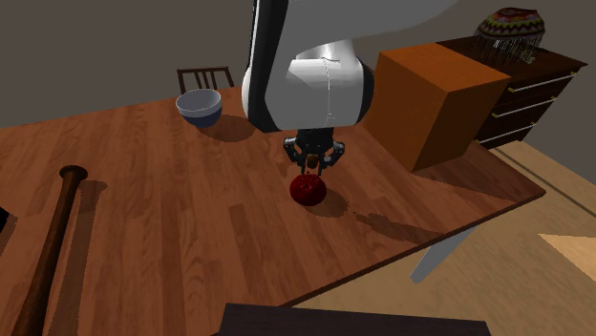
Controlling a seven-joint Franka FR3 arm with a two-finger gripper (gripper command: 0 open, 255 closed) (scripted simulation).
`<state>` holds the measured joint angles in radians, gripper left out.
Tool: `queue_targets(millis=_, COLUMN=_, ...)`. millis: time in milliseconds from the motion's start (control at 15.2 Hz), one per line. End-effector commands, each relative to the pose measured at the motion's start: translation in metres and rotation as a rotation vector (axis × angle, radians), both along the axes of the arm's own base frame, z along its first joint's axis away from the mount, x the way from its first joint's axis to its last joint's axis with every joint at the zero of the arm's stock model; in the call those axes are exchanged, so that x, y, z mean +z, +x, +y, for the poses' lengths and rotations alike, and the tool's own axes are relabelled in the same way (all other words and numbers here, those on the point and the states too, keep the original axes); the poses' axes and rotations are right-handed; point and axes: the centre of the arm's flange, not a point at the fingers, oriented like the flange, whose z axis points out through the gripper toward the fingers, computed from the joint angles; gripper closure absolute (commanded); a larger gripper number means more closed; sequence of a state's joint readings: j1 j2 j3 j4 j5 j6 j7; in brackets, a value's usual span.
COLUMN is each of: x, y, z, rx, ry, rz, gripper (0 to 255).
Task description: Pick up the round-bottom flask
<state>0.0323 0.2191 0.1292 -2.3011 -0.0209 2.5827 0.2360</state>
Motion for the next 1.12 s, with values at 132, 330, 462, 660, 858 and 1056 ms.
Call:
queue_targets(millis=132, x=-0.001, y=0.000, z=0.000, rx=0.000, ry=0.000, rz=0.001, gripper=255)
queue_targets(millis=330, x=-0.001, y=0.000, z=0.000, rx=0.000, ry=0.000, rz=0.001, gripper=255)
queue_targets(millis=462, x=0.005, y=0.000, z=0.000, rx=0.000, ry=0.000, rz=0.001, gripper=255)
queue_targets(millis=660, x=0.021, y=0.000, z=0.000, rx=0.000, ry=0.000, rz=0.001, gripper=255)
queue_targets(millis=858, x=0.037, y=0.000, z=0.000, rx=0.000, ry=0.000, rz=0.001, gripper=255)
queue_targets(millis=1056, x=0.053, y=0.000, z=0.000, rx=0.000, ry=0.000, rz=0.001, gripper=255)
